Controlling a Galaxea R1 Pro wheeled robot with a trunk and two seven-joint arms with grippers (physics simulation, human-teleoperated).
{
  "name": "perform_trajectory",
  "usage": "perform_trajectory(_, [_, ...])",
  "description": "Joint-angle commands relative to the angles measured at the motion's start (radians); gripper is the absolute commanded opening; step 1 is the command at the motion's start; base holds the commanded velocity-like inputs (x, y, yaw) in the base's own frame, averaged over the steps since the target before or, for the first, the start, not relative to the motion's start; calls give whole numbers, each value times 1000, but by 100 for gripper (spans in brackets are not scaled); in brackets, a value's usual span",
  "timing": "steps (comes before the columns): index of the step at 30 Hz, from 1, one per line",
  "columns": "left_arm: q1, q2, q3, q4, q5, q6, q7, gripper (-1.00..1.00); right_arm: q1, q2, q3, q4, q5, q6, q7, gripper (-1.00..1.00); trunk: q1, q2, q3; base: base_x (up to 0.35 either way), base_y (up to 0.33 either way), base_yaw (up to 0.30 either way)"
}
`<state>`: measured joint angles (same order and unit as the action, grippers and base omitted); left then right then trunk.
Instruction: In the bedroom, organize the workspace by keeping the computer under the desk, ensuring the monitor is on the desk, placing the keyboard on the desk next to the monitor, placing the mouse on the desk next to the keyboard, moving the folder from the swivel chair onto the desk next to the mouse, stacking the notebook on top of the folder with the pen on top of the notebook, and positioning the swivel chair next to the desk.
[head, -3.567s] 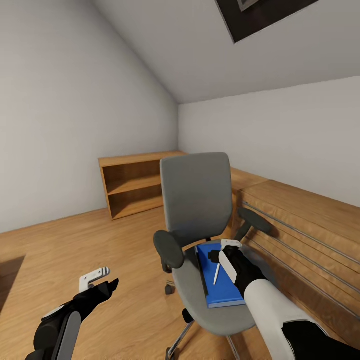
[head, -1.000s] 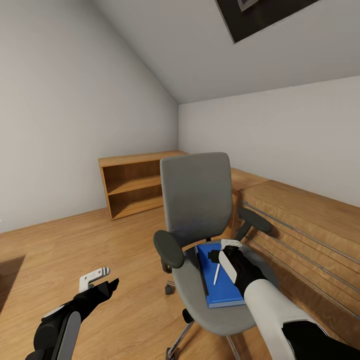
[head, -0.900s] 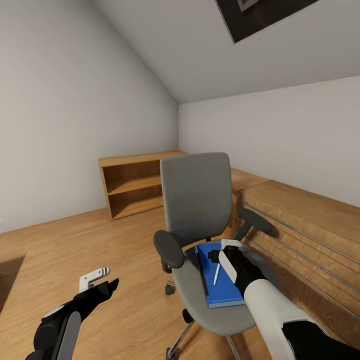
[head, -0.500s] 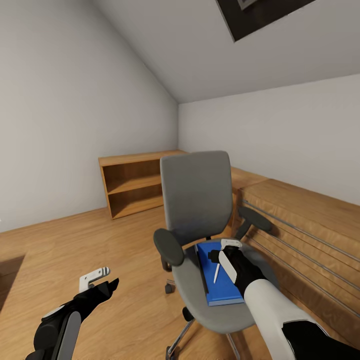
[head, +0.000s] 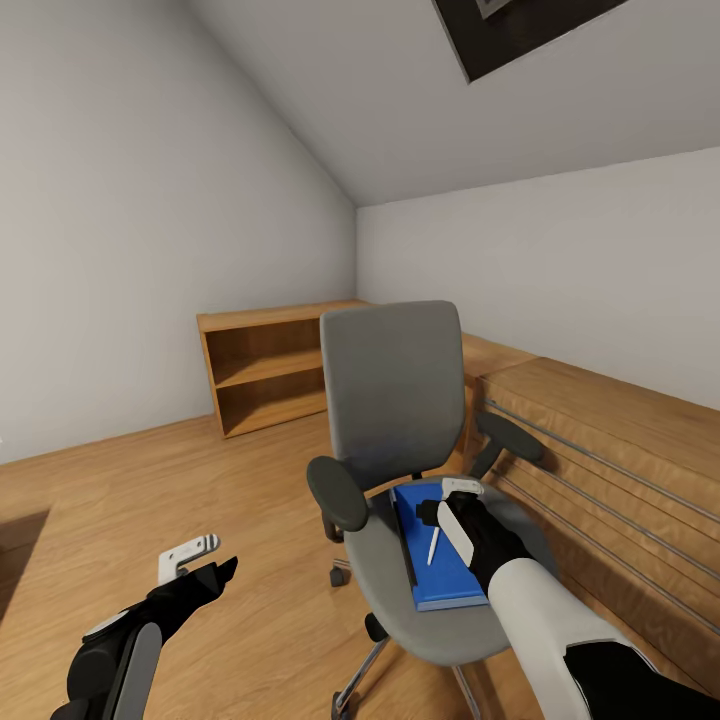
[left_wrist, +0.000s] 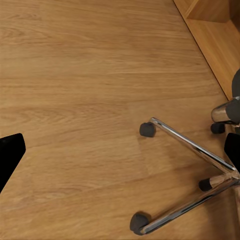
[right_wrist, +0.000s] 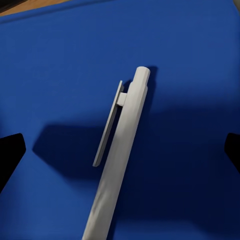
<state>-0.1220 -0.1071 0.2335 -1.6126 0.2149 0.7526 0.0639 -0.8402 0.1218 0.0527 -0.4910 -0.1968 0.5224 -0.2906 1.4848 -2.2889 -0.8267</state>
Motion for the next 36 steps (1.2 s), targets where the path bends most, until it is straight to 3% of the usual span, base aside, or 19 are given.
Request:
perform_trajectory(1, [-1, -1, 1, -1, 11, 5, 7, 100, 0, -1, 6, -1, -10, 4, -9, 100, 0, 0, -1, 0, 0, 0])
perform_trajectory(7, [-1, -1, 1, -1, 11, 5, 7, 100, 0, -1, 6, -1, -9, 4, -9, 100, 0, 0, -1, 0, 0, 0])
perform_trajectory(8, [-1, 0, 1, -1, 11, 5, 7, 100, 0, -1, 6, -1, -9, 4, -9, -100, 0, 0, -1, 0, 0, 0])
perform_trajectory(36, [-1, -1, 1, -1, 11, 5, 7, 100, 0, -1, 7, -1, -9, 4, -12, -100, 0, 0, -1, 0, 0, 0])
